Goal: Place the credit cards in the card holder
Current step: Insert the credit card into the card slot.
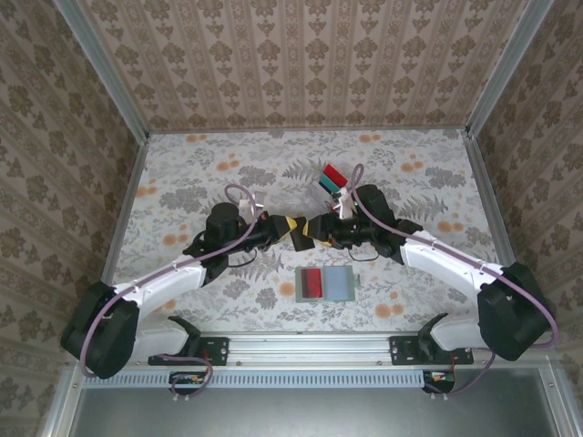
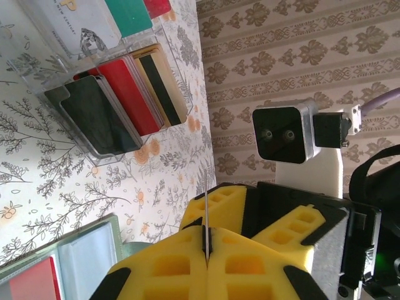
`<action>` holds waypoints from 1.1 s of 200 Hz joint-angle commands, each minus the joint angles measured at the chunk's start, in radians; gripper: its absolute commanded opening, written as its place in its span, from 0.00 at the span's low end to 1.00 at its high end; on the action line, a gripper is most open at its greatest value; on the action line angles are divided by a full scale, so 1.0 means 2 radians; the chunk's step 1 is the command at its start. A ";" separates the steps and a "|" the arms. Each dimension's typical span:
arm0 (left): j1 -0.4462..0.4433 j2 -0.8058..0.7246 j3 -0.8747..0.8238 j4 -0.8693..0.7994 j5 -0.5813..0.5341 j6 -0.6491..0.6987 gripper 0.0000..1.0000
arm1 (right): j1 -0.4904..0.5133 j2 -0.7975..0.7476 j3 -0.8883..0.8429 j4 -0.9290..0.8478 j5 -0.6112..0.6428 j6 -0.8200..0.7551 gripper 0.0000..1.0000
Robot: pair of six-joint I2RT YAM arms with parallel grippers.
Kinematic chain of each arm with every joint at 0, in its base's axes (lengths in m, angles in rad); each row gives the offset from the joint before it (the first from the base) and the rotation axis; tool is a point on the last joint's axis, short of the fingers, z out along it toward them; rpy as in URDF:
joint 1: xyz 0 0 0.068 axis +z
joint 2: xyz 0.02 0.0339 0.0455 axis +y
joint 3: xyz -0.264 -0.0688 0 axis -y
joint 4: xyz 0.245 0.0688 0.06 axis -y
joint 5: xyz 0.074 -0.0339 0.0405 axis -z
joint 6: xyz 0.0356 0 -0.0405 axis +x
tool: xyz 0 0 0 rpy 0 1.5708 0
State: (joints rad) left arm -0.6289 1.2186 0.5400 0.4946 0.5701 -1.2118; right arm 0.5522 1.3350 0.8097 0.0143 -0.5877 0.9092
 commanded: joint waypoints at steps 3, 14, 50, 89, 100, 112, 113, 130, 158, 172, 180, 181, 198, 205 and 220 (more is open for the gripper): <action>-0.004 0.002 0.012 0.026 0.014 -0.009 0.00 | -0.008 0.003 -0.001 0.035 -0.029 0.018 0.38; -0.003 0.003 0.013 0.027 0.014 -0.009 0.00 | -0.010 0.002 -0.001 0.041 -0.037 0.020 0.31; -0.004 0.004 0.014 0.025 0.014 -0.012 0.00 | -0.022 -0.001 -0.010 0.074 -0.060 0.034 0.24; -0.004 0.006 0.013 0.026 0.012 -0.015 0.03 | -0.028 -0.004 -0.017 0.106 -0.078 0.049 0.18; -0.004 0.007 0.015 0.026 0.013 -0.015 0.05 | -0.028 -0.003 -0.015 0.107 -0.085 0.048 0.16; -0.005 0.009 0.017 0.027 0.015 -0.015 0.08 | -0.031 -0.004 -0.014 0.106 -0.089 0.048 0.15; -0.005 0.010 0.017 0.027 0.014 -0.015 0.09 | -0.031 -0.003 -0.014 0.107 -0.089 0.048 0.14; -0.005 0.012 0.019 0.027 0.016 -0.015 0.16 | -0.034 -0.004 -0.013 0.107 -0.092 0.048 0.12; -0.005 0.013 0.015 0.027 0.014 -0.018 0.31 | -0.037 -0.012 -0.013 0.109 -0.085 0.056 0.08; -0.005 0.013 0.012 0.029 0.012 -0.020 0.38 | -0.038 -0.020 -0.016 0.111 -0.073 0.063 0.06; -0.005 0.013 0.011 0.032 0.012 -0.021 0.38 | -0.038 -0.022 -0.017 0.113 -0.067 0.067 0.05; -0.005 0.013 0.011 0.032 0.012 -0.021 0.38 | -0.038 -0.023 -0.018 0.114 -0.066 0.068 0.05; -0.006 0.013 0.011 0.033 0.013 -0.022 0.38 | -0.039 -0.027 -0.024 0.125 -0.055 0.082 0.05; -0.007 0.013 0.011 0.035 0.013 -0.022 0.38 | -0.039 -0.028 -0.028 0.134 -0.049 0.090 0.05; -0.008 0.014 0.012 0.037 0.013 -0.022 0.38 | -0.039 -0.030 -0.039 0.157 -0.037 0.108 0.05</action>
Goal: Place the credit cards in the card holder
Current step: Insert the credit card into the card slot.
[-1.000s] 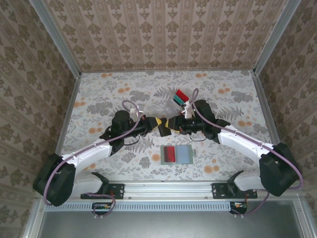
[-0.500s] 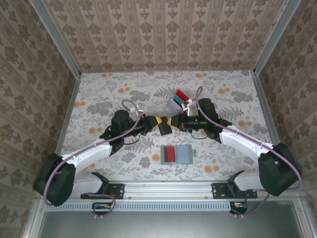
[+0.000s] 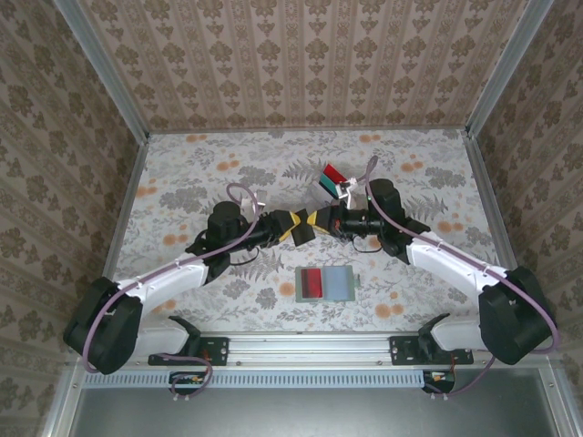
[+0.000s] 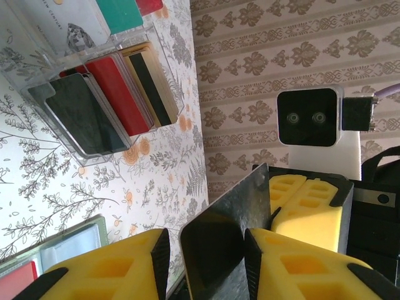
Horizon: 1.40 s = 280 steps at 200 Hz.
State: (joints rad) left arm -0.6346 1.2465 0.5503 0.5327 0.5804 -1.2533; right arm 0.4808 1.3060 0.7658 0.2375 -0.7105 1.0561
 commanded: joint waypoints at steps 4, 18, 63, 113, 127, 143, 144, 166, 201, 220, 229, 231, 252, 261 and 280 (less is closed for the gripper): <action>-0.006 0.001 0.008 0.021 0.008 -0.001 0.38 | -0.003 -0.015 -0.020 0.052 0.027 0.040 0.05; -0.007 0.003 0.008 0.028 0.010 -0.004 0.38 | -0.004 -0.014 -0.028 0.064 0.037 0.053 0.06; -0.009 0.009 0.006 0.046 0.011 -0.012 0.33 | -0.006 -0.014 -0.054 0.098 0.068 0.084 0.06; -0.011 0.010 0.003 0.047 0.010 -0.013 0.26 | -0.008 -0.013 -0.059 0.103 0.078 0.092 0.07; -0.011 0.010 0.003 0.047 0.009 -0.014 0.22 | -0.008 -0.012 -0.059 0.100 0.078 0.093 0.08; -0.011 0.012 0.004 0.046 0.008 -0.013 0.16 | -0.008 -0.012 -0.061 0.094 0.078 0.091 0.08; -0.011 0.012 0.004 0.046 0.008 -0.013 0.16 | -0.008 -0.012 -0.061 0.094 0.078 0.090 0.08; -0.012 0.012 0.003 0.041 0.005 -0.012 0.08 | -0.008 -0.020 -0.062 0.067 0.085 0.079 0.10; -0.014 0.007 -0.005 0.022 -0.002 -0.002 0.00 | -0.008 -0.046 -0.060 -0.014 0.096 0.037 0.17; -0.021 -0.003 -0.010 -0.015 -0.015 0.018 0.00 | -0.007 -0.071 -0.054 -0.117 0.124 -0.014 0.24; -0.026 -0.009 -0.013 -0.033 -0.023 0.026 0.00 | -0.006 -0.082 -0.050 -0.168 0.141 -0.044 0.26; -0.028 -0.011 -0.014 -0.037 -0.026 0.028 0.00 | -0.005 -0.085 -0.049 -0.180 0.145 -0.050 0.26; -0.049 -0.024 -0.015 -0.090 -0.056 0.053 0.00 | 0.006 -0.099 -0.044 -0.286 0.193 -0.101 0.28; -0.059 -0.027 -0.017 -0.102 -0.069 0.059 0.00 | 0.009 -0.100 -0.047 -0.308 0.201 -0.113 0.29; -0.084 -0.025 -0.024 -0.106 -0.090 0.060 0.00 | 0.022 -0.089 -0.051 -0.335 0.214 -0.121 0.31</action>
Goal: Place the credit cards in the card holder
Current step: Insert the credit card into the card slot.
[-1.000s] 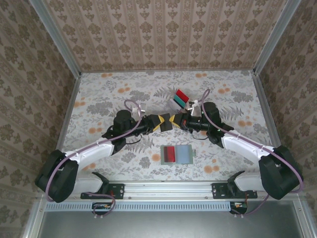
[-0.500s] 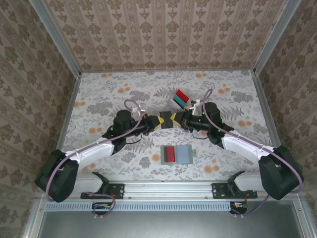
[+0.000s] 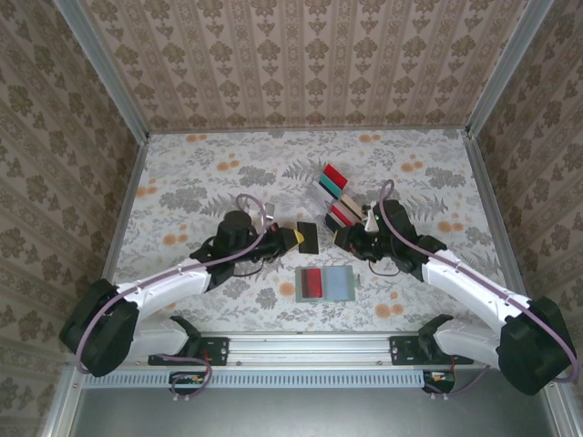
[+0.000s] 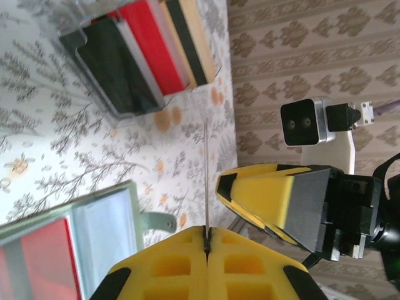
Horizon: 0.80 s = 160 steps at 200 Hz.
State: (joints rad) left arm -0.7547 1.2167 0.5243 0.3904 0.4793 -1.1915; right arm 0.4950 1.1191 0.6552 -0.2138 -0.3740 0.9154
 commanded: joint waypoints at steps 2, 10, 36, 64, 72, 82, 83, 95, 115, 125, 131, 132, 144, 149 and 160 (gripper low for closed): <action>-0.027 -0.010 -0.012 -0.036 -0.042 0.028 0.00 | 0.017 0.007 0.005 -0.110 0.047 -0.050 0.31; -0.036 -0.007 -0.014 -0.035 -0.052 0.028 0.00 | 0.027 0.017 0.006 -0.114 0.053 -0.054 0.31; -0.058 0.011 -0.018 -0.028 -0.068 0.026 0.00 | 0.064 0.066 0.032 -0.134 0.080 -0.063 0.32; -0.073 0.032 -0.016 -0.016 -0.076 0.022 0.00 | 0.086 0.123 0.070 -0.185 0.137 -0.070 0.32; -0.075 0.039 -0.015 -0.013 -0.075 0.022 0.00 | 0.086 0.130 0.074 -0.197 0.152 -0.070 0.31; -0.079 0.045 -0.014 -0.011 -0.075 0.022 0.00 | 0.086 0.132 0.074 -0.206 0.169 -0.069 0.31; -0.080 0.046 -0.014 -0.011 -0.076 0.022 0.00 | 0.086 0.132 0.074 -0.207 0.170 -0.069 0.31; -0.083 0.053 -0.013 -0.007 -0.076 0.021 0.00 | 0.084 0.132 0.069 -0.215 0.180 -0.068 0.31; -0.088 0.064 -0.016 0.004 -0.076 0.018 0.00 | 0.079 0.132 0.057 -0.217 0.179 -0.068 0.31; -0.090 0.069 -0.016 0.007 -0.076 0.017 0.00 | 0.078 0.132 0.051 -0.218 0.179 -0.068 0.31; -0.091 0.072 -0.016 0.010 -0.076 0.017 0.00 | 0.078 0.132 0.048 -0.219 0.180 -0.068 0.30; -0.091 0.073 -0.016 0.010 -0.076 0.017 0.00 | 0.078 0.131 0.047 -0.220 0.181 -0.067 0.30; -0.092 0.081 -0.016 0.016 -0.074 0.015 0.00 | 0.078 0.129 0.040 -0.221 0.186 -0.063 0.30; -0.094 0.083 -0.016 0.019 -0.073 0.015 0.00 | 0.078 0.128 0.036 -0.219 0.187 -0.062 0.30; -0.097 0.091 -0.015 0.025 -0.072 0.014 0.00 | 0.077 0.128 0.029 -0.212 0.186 -0.061 0.30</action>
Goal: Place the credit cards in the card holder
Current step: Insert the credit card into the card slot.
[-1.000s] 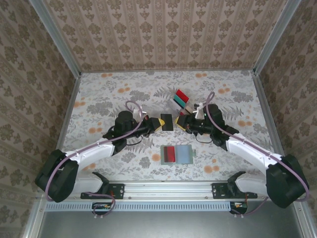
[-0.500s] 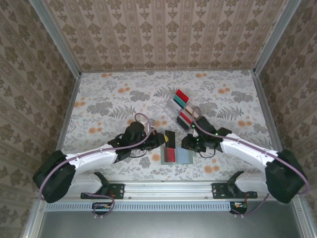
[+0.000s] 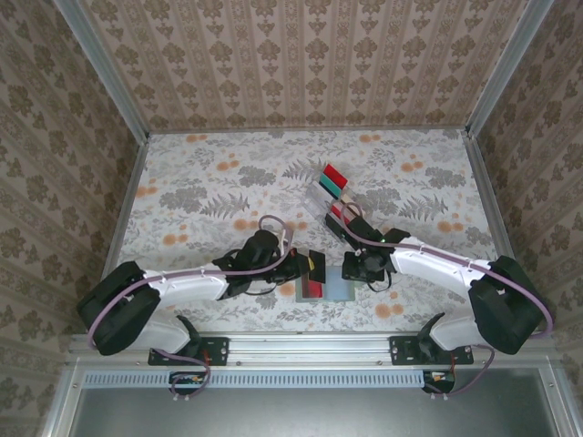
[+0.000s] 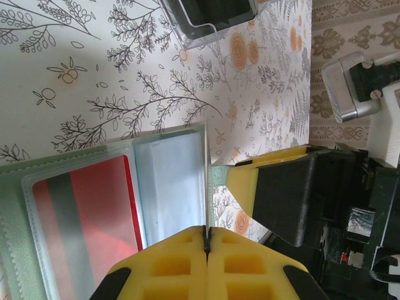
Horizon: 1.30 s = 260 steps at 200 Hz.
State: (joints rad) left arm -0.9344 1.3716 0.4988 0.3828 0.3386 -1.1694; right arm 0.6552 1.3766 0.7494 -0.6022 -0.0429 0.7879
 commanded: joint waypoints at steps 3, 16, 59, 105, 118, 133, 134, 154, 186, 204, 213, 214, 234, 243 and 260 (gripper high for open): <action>-0.008 0.017 -0.002 0.030 -0.002 0.003 0.00 | -0.003 0.001 -0.019 -0.017 0.020 0.004 0.30; -0.011 0.027 -0.002 0.036 -0.001 0.002 0.00 | -0.003 0.004 -0.024 -0.012 0.020 0.006 0.29; -0.023 0.064 -0.004 0.076 0.000 -0.010 0.00 | -0.003 0.022 -0.043 0.013 0.017 0.011 0.28; -0.031 0.063 -0.017 0.091 -0.021 -0.024 0.00 | -0.003 0.027 -0.060 0.030 0.008 0.030 0.27; -0.033 0.048 -0.027 0.086 -0.037 -0.028 0.00 | -0.003 0.024 -0.063 0.030 0.009 0.034 0.27; -0.033 0.034 -0.034 0.070 -0.049 -0.029 0.00 | -0.003 0.020 -0.066 0.030 0.009 0.037 0.27; -0.033 0.033 -0.035 0.069 -0.049 -0.029 0.00 | -0.003 0.020 -0.066 0.037 0.008 0.038 0.27; -0.035 0.019 -0.044 0.058 -0.059 -0.032 0.00 | -0.003 0.017 -0.069 0.046 0.007 0.039 0.27; -0.036 0.019 -0.043 0.054 -0.058 -0.030 0.00 | -0.003 0.019 -0.069 0.050 0.003 0.038 0.27; -0.037 0.028 -0.039 0.058 -0.052 -0.031 0.00 | -0.002 0.018 -0.070 0.050 0.003 0.038 0.27; -0.041 0.033 -0.040 0.066 -0.055 -0.034 0.00 | -0.002 0.018 -0.071 0.050 0.003 0.038 0.27; -0.041 0.035 -0.040 0.068 -0.056 -0.035 0.00 | -0.002 0.018 -0.071 0.050 0.002 0.038 0.27; -0.047 0.050 -0.038 0.077 -0.057 -0.037 0.00 | -0.002 0.019 -0.072 0.052 0.003 0.037 0.27; -0.049 0.057 -0.038 0.085 -0.058 -0.038 0.00 | -0.002 0.020 -0.072 0.053 0.002 0.037 0.27; -0.051 0.071 -0.041 0.099 -0.058 -0.044 0.00 | -0.002 0.020 -0.072 0.052 0.002 0.036 0.27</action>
State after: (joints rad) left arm -1.0260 1.4780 0.4187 0.5274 0.2375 -1.2331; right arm 0.6514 1.3865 0.6479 -0.5453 -0.0292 0.8444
